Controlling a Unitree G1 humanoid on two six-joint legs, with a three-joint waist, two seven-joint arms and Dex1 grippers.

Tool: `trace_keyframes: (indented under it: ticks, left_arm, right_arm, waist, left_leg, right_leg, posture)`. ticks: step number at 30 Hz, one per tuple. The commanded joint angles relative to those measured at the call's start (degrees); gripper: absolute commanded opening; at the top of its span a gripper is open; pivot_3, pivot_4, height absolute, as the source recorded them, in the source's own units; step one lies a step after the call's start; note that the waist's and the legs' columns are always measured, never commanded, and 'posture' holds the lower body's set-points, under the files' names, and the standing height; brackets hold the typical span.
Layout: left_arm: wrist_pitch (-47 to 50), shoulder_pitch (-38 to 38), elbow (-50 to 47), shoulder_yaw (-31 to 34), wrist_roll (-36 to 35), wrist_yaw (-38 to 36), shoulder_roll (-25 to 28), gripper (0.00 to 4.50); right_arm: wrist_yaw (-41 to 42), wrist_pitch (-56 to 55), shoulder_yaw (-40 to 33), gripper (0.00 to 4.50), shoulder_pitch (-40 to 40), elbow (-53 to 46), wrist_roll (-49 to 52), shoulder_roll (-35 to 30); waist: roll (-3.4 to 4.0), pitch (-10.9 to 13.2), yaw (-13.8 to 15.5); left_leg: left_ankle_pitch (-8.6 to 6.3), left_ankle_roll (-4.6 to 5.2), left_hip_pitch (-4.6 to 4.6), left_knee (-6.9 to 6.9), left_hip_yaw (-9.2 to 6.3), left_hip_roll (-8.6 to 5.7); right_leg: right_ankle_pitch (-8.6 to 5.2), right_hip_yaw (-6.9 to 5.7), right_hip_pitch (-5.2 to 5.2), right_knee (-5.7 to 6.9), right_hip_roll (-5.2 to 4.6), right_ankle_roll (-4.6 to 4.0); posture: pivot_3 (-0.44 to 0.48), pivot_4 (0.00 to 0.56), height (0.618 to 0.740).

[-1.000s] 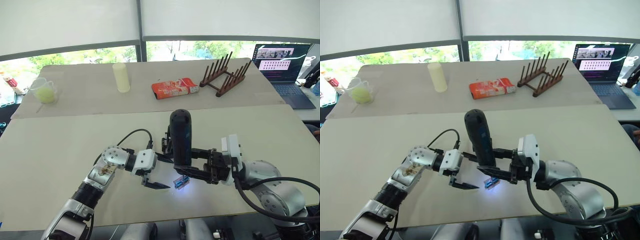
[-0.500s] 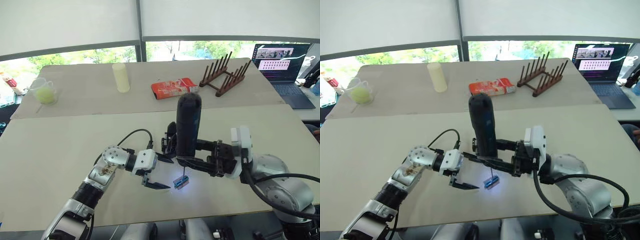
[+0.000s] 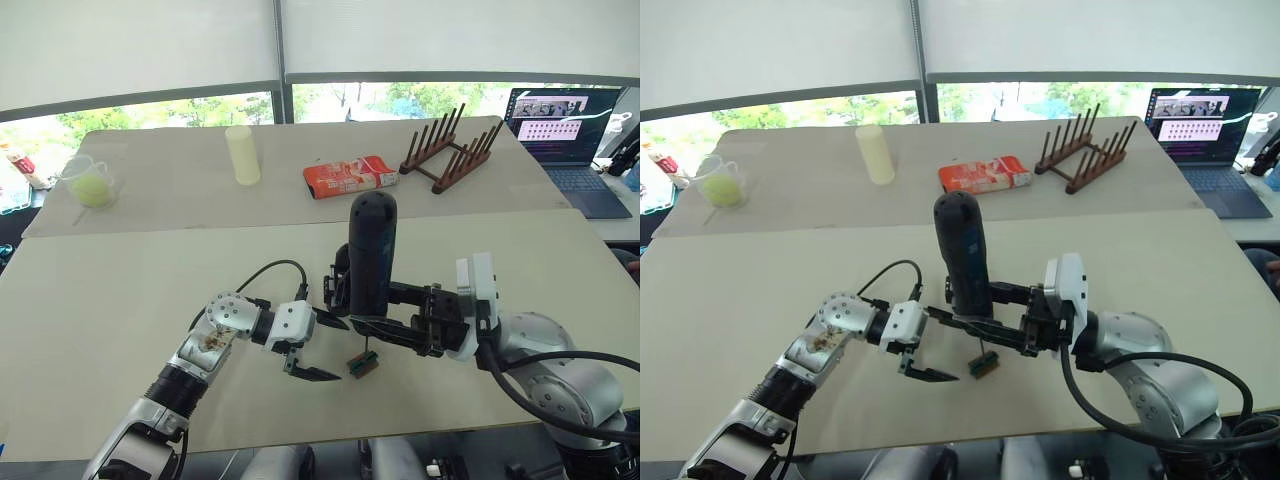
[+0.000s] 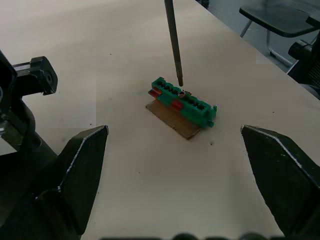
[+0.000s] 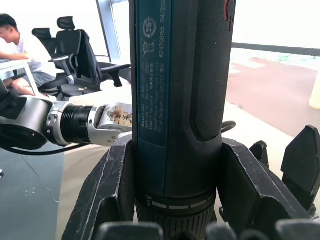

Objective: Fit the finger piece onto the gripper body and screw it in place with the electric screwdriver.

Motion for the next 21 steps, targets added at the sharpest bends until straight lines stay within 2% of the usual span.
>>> trace_keyframes:
  ticks: [1,21]
  left_arm:
    - [-0.69,-0.60,-0.93,0.20,-0.59,-0.10,0.07,4.50]
    - [-0.85,-0.45,-1.09,0.30,-0.50,0.17,0.25,4.50]
  right_arm:
    - [0.26,-1.87,-0.19,1.89,-0.51,-1.98,0.14,0.63]
    - [1.54,-2.56,-0.12,1.89,0.11,-1.47,-1.26,1.36]
  waist:
    - [0.00,0.00,-0.01]
    - [0.00,0.00,0.00]
  left_leg:
    - [0.00,0.00,0.00,0.00,0.00,0.00]
    - [0.00,0.00,0.00,0.00,0.00,0.00]
  right_leg:
    - [0.00,0.00,0.00,0.00,0.00,0.00]
    - [0.00,0.00,0.00,0.00,0.00,0.00]
  posture:
    - [0.000,0.150,0.740]
    - [0.000,0.150,0.740]
